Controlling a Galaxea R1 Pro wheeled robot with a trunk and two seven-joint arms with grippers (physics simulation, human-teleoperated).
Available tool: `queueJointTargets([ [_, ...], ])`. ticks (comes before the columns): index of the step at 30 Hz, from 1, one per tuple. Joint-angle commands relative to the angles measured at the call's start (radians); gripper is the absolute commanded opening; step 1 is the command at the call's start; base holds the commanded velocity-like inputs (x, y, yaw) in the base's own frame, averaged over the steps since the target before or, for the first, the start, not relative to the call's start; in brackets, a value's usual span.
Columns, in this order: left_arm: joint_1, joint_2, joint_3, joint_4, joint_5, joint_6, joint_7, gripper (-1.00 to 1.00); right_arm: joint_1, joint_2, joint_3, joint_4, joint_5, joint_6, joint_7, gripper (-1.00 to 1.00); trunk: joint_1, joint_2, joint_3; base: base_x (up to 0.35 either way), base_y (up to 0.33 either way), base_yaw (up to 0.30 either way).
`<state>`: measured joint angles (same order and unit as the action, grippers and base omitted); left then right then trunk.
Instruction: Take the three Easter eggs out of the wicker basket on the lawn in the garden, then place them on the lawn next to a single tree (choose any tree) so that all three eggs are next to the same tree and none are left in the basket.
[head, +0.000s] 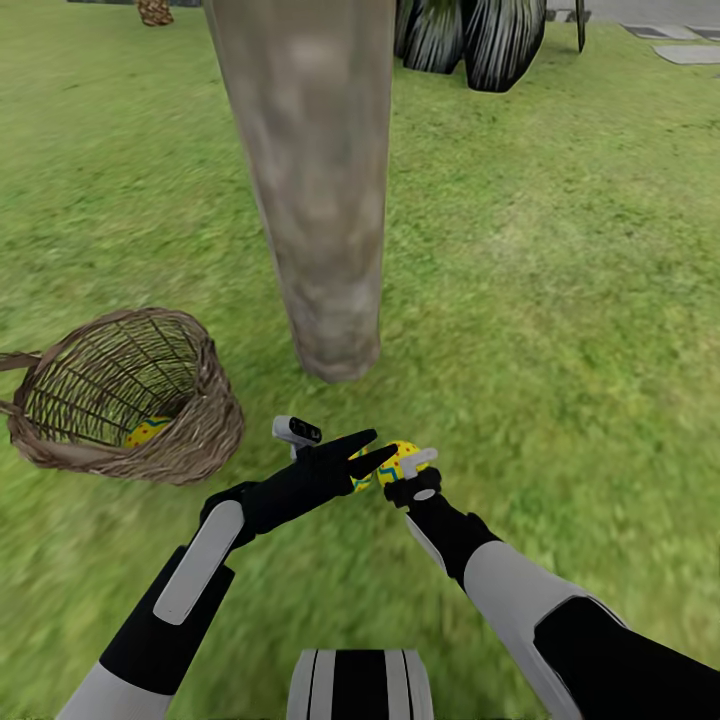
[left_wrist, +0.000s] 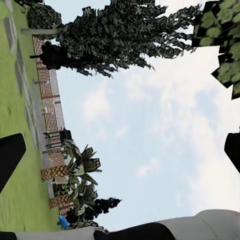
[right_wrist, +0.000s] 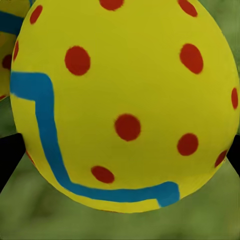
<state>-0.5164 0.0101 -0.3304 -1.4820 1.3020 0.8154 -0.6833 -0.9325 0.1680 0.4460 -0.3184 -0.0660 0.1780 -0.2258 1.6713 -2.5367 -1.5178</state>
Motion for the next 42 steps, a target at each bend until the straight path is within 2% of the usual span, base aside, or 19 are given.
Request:
queueJointTargets([
  [1,-0.001,0.001,-0.001,0.0,0.006,0.005,0.001,1.0,0.0,-0.001,0.008,-0.001,-0.011,0.007,-0.007,-1.0,0.0,0.0,-0.005,0.0,0.0,0.0],
  [6,-0.001,0.001,-0.001,0.0,0.006,0.005,0.001,1.0,0.0,-0.001,0.008,-0.001,-0.01,0.006,-0.006,-1.0,0.0,0.0,-0.005,0.0,0.0,0.0],
  [8,-0.001,0.001,-0.001,0.0,0.006,0.005,0.001,1.0,0.0,-0.002,0.008,-0.002,-0.009,0.005,-0.006,-1.0,0.001,-0.001,-0.012,0.0,0.0,0.0],
  [9,0.001,0.007,0.005,-0.004,0.008,0.004,-0.005,1.0,-0.002,-0.002,0.002,-0.025,0.0,0.006,-0.007,-1.0,0.001,-0.001,-0.012,0.0,0.0,0.0],
  [12,0.001,0.01,0.009,-0.005,0.008,0.0,0.0,1.0,-0.002,-0.002,0.002,-0.031,-0.009,0.008,-0.008,-1.0,0.001,-0.001,-0.012,0.0,0.0,0.0],
  [26,0.001,0.089,0.088,-0.014,0.006,0.002,-0.051,1.0,-0.002,-0.002,0.0,-0.031,-0.012,0.008,-0.013,-1.0,0.001,-0.001,-0.012,0.0,0.0,0.0],
  [27,0.002,0.109,0.269,-0.014,0.006,0.002,-0.051,1.0,-0.002,-0.002,-0.001,-0.031,-0.012,0.008,-0.013,-1.0,0.001,-0.001,-0.012,0.0,0.0,0.0],
  [28,0.002,0.109,0.268,-0.014,0.006,0.002,-0.051,1.0,-0.002,-0.002,-0.003,-0.031,-0.012,0.008,-0.013,-1.0,0.001,-0.001,-0.012,0.0,0.0,0.0],
  [32,0.002,0.106,0.265,-0.014,0.007,0.002,-0.051,1.0,-0.003,-0.004,-0.08,-0.031,-0.011,0.009,-0.013,-1.0,0.001,-0.001,-0.016,0.0,0.0,0.0],
  [42,0.002,0.103,0.26,-0.014,0.006,0.003,-0.051,1.0,-0.002,0.002,-0.09,-0.028,-0.008,0.009,-0.015,-1.0,0.002,-0.001,-0.024,0.0,0.0,0.0],
])
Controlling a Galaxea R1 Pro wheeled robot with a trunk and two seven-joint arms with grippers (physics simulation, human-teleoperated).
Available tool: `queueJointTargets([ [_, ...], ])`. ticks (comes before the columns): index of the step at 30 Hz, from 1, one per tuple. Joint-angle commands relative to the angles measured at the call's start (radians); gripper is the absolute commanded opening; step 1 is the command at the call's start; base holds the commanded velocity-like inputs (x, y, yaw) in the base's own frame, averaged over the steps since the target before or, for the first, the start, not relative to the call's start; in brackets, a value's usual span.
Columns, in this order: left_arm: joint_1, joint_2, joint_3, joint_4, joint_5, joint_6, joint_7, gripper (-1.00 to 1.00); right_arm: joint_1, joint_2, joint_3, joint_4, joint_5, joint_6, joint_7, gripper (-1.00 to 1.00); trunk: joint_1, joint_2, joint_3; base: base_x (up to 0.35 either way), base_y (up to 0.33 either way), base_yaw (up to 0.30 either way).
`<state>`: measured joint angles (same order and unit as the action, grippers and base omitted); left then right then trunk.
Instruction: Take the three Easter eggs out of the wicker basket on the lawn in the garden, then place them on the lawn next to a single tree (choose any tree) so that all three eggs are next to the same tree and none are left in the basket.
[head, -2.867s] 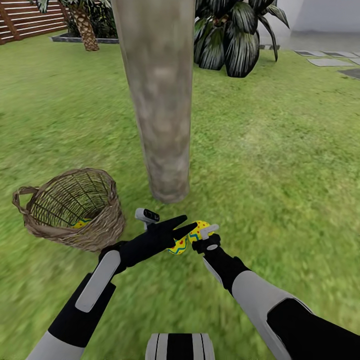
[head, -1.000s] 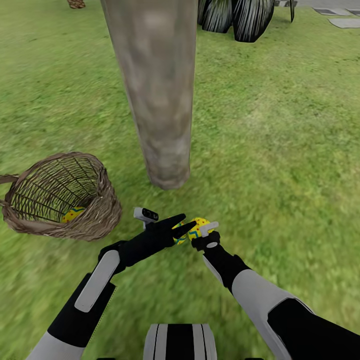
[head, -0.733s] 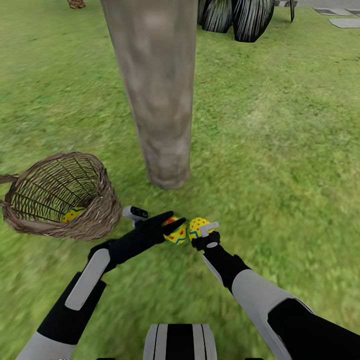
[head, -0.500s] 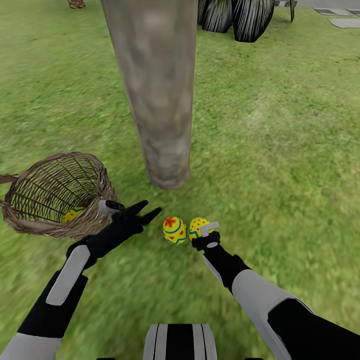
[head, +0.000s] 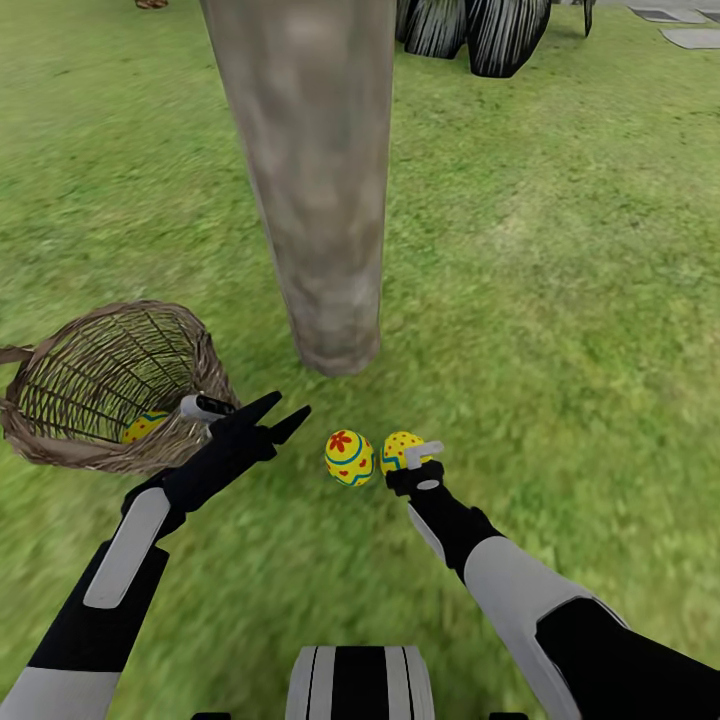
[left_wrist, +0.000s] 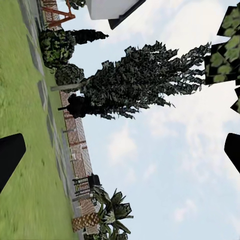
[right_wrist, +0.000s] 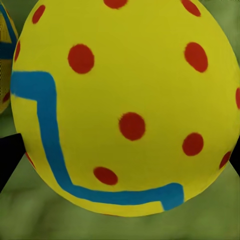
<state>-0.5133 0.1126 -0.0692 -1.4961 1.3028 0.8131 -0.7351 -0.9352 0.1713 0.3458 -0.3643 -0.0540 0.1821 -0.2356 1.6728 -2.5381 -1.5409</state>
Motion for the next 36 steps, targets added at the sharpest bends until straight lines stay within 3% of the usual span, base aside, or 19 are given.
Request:
queueJointTargets([
  [1,-0.001,0.001,-0.001,0.0,0.006,0.005,0.0,1.0,0.0,0.0,0.01,0.017,-0.02,0.004,-0.004,-1.0,0.0,0.0,-0.001,0.0,0.0,0.0],
  [10,-0.001,0.0,0.0,0.0,0.006,0.006,0.0,1.0,0.0,0.001,0.012,0.016,-0.019,0.004,-0.004,-1.0,0.0,0.0,-0.001,0.0,0.0,0.0],
  [11,-0.001,0.0,0.0,0.0,0.007,0.006,0.0,1.0,0.0,0.001,0.012,0.016,-0.019,0.004,-0.004,1.0,0.0,0.0,-0.001,0.0,0.0,0.0],
  [14,-0.001,-0.001,0.0,0.0,0.007,0.006,0.0,1.0,0.0,0.001,0.012,0.016,-0.02,0.004,-0.002,1.0,0.0,0.0,-0.001,0.0,0.0,0.0],
  [27,-0.001,-0.002,0.0,0.001,0.007,0.008,0.0,1.0,0.0,0.0,0.011,0.013,-0.02,-0.002,-0.002,1.0,-0.005,0.003,0.05,0.0,0.0,0.0],
  [33,0.0,-0.008,-0.015,0.002,0.006,0.009,0.002,1.0,0.001,-0.007,0.008,-0.055,-0.021,0.007,-0.004,1.0,-0.008,0.005,0.073,0.0,0.0,0.0],
  [36,-0.001,-0.02,-0.019,0.002,0.006,0.021,0.004,1.0,0.001,-0.009,0.005,-0.072,-0.022,0.077,-0.002,1.0,-0.009,0.005,0.084,0.0,0.0,0.0],
])
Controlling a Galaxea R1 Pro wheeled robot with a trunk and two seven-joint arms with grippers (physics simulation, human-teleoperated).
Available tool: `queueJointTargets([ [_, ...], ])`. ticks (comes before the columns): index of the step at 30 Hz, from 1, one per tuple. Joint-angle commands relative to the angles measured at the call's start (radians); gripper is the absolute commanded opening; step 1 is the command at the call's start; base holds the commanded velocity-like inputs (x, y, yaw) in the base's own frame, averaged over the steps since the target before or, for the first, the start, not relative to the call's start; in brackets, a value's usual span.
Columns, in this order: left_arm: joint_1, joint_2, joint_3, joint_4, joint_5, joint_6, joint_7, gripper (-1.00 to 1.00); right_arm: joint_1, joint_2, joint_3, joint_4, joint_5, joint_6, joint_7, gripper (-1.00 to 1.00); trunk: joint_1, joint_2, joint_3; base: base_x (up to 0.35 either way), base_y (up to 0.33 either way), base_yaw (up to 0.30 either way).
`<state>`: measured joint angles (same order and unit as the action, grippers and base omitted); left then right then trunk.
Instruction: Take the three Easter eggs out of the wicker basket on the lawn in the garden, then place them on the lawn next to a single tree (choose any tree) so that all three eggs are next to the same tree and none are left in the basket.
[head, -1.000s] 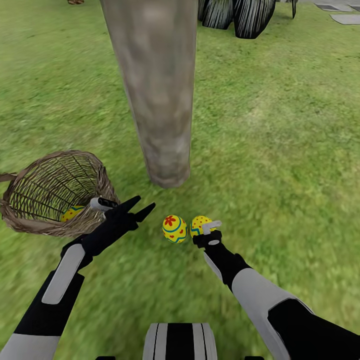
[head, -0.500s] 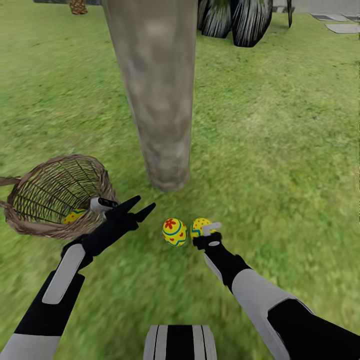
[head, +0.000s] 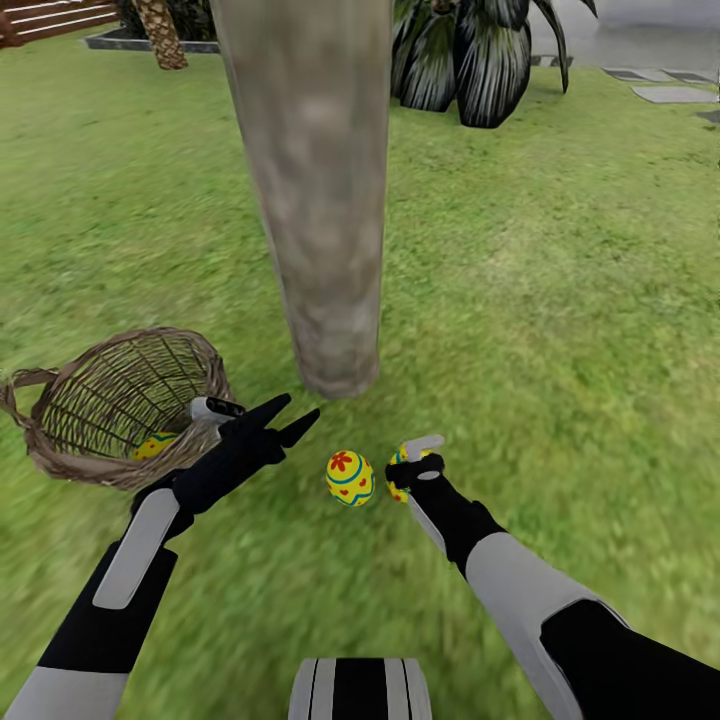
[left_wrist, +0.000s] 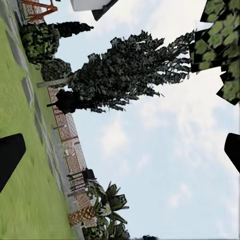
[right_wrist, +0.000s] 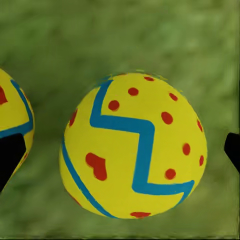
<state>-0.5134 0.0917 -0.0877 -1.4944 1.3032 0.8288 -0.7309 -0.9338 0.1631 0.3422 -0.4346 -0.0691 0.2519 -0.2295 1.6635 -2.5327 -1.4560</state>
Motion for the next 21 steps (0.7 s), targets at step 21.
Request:
queueJointTargets([
  [21,-0.008,-0.032,-0.023,0.002,0.003,0.137,0.008,1.0,0.148,-0.074,-0.283,-0.737,-0.009,0.618,0.004,1.0,-0.01,0.005,0.081,-0.103,0.072,0.0],
])
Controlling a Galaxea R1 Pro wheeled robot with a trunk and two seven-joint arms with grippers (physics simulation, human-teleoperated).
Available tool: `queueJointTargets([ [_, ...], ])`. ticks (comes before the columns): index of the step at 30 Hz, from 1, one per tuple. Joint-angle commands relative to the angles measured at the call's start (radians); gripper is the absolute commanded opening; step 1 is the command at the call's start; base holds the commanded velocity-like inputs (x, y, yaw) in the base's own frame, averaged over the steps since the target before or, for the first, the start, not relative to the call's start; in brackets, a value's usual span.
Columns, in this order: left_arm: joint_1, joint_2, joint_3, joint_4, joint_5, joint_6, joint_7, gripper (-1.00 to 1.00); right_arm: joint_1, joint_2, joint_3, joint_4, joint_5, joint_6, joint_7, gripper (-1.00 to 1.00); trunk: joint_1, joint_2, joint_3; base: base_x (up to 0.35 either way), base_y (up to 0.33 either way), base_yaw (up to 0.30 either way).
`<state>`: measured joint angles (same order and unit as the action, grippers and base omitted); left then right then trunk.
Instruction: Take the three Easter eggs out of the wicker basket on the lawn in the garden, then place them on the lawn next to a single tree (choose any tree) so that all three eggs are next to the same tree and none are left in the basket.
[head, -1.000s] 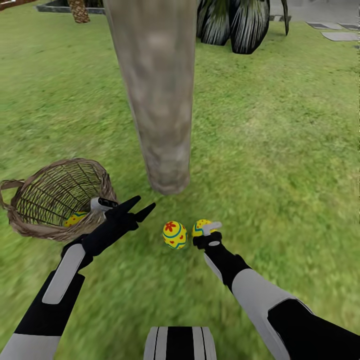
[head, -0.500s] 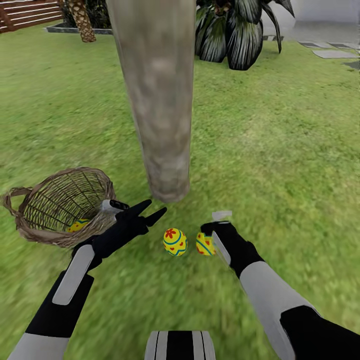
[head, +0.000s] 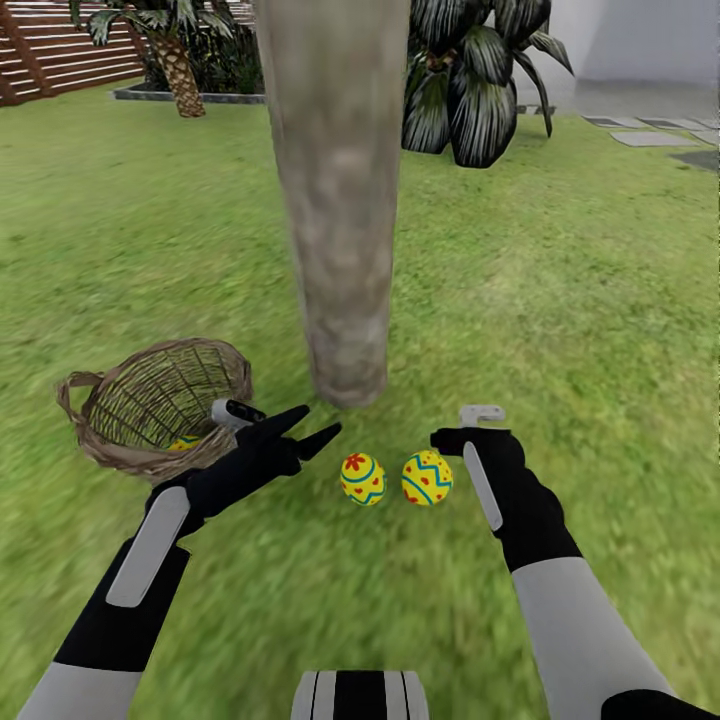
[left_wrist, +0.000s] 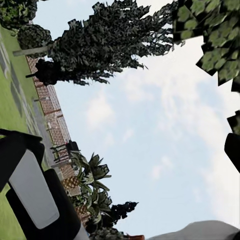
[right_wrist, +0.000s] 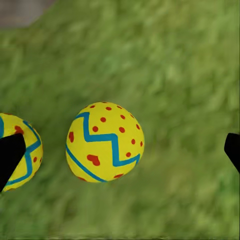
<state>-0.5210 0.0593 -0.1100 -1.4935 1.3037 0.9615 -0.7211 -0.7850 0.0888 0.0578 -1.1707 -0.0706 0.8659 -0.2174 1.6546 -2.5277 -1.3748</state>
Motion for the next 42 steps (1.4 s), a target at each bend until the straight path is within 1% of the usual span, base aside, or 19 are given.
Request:
queueJointTargets([
  [1,-0.001,0.001,-0.001,0.001,0.001,0.004,-0.001,1.0,0.0,0.0,0.002,-0.001,-0.008,0.004,-0.008,1.0,-0.001,0.0,0.003,-0.278,0.202,0.0],
  [6,-0.001,0.007,0.001,0.0,-0.003,0.005,0.0,1.0,0.0,0.0,0.001,0.0,-0.008,0.004,-0.008,1.0,-0.003,0.001,0.023,-0.221,0.153,0.0],
  [14,-0.001,0.016,0.009,-0.001,-0.002,0.001,-0.003,1.0,0.001,-0.002,0.001,0.004,-0.008,0.004,-0.008,1.0,-0.007,0.003,0.054,-0.014,0.006,0.0],
  [16,-0.001,0.02,0.02,-0.001,-0.003,-0.001,-0.004,1.0,0.001,-0.002,0.0,0.005,-0.008,0.004,-0.008,1.0,-0.008,0.004,0.061,0.0,0.0,0.0],
  [17,-0.001,0.027,0.028,-0.001,-0.002,-0.001,-0.005,1.0,0.001,-0.002,0.0,0.005,-0.008,0.004,-0.008,1.0,-0.008,0.004,0.065,0.0,0.0,0.0],
  [19,-0.001,0.054,0.045,-0.001,0.0,-0.003,-0.008,1.0,0.001,-0.002,0.0,0.004,-0.008,0.004,-0.008,1.0,-0.008,0.004,0.065,0.0,0.0,0.0],
  [21,0.0,0.066,0.065,-0.001,0.003,-0.004,-0.009,1.0,0.001,-0.001,0.0,0.002,-0.007,0.004,-0.008,1.0,-0.008,0.004,0.065,0.0,0.0,0.0],
  [22,0.0,0.07,0.083,-0.001,0.003,-0.004,-0.01,1.0,0.001,0.0,0.0,0.001,-0.006,0.004,-0.008,1.0,-0.008,0.004,0.065,0.0,0.0,0.0],
  [23,0.002,0.073,0.123,0.0,0.004,-0.002,-0.011,1.0,0.001,0.001,0.0,0.001,-0.006,0.004,-0.008,1.0,-0.008,0.004,0.065,0.0,0.0,0.0],
  [25,0.004,0.076,0.15,0.001,0.004,0.002,-0.01,1.0,0.001,0.001,0.0,0.0,-0.006,0.004,-0.008,1.0,-0.008,0.004,0.065,0.025,0.0,0.0],
  [26,0.007,0.085,0.163,0.002,0.004,0.008,-0.009,1.0,0.001,0.001,0.0,-0.001,-0.006,0.004,-0.008,1.0,-0.008,0.004,0.065,0.182,0.067,0.0],
  [27,0.008,0.09,0.165,0.002,0.004,0.01,-0.009,1.0,0.001,0.002,0.0,-0.001,-0.006,0.004,-0.008,1.0,-0.008,0.004,0.065,0.204,0.086,0.0],
  [28,0.009,0.111,0.167,0.002,0.005,0.017,-0.01,1.0,0.001,0.002,0.0,-0.002,-0.006,0.005,-0.008,1.0,-0.008,0.004,0.065,0.249,0.13,0.0],
  [29,0.009,0.119,0.167,0.002,0.005,0.019,-0.01,1.0,0.001,0.003,0.0,-0.002,-0.006,0.005,-0.008,1.0,-0.008,0.004,0.065,0.266,0.148,0.0],
  [30,0.01,0.136,0.166,0.002,0.006,0.024,-0.01,1.0,0.001,0.003,0.0,-0.002,-0.006,0.006,-0.008,1.0,-0.008,0.004,0.065,0.276,0.16,0.0],
  [31,0.01,0.142,0.166,0.001,0.006,0.025,-0.01,1.0,0.001,0.004,0.0,-0.003,-0.006,0.008,-0.008,1.0,-0.008,0.004,0.065,0.282,0.168,0.0],
  [34,0.018,0.152,0.164,0.002,0.005,0.028,-0.011,1.0,0.001,0.003,0.0,-0.004,-0.006,0.026,-0.008,1.0,-0.008,0.004,0.065,0.134,0.085,0.0],
  [36,0.03,0.154,0.166,0.001,0.005,0.029,-0.011,1.0,0.001,0.002,0.0,-0.004,-0.006,0.03,-0.008,1.0,-0.009,0.004,0.073,0.021,0.013,0.0],
  [42,0.035,0.159,0.172,0.001,0.005,0.033,-0.007,1.0,0.001,0.001,0.0,-0.005,-0.006,0.033,-0.008,1.0,-0.012,0.006,0.096,0.004,0.002,0.0],
])
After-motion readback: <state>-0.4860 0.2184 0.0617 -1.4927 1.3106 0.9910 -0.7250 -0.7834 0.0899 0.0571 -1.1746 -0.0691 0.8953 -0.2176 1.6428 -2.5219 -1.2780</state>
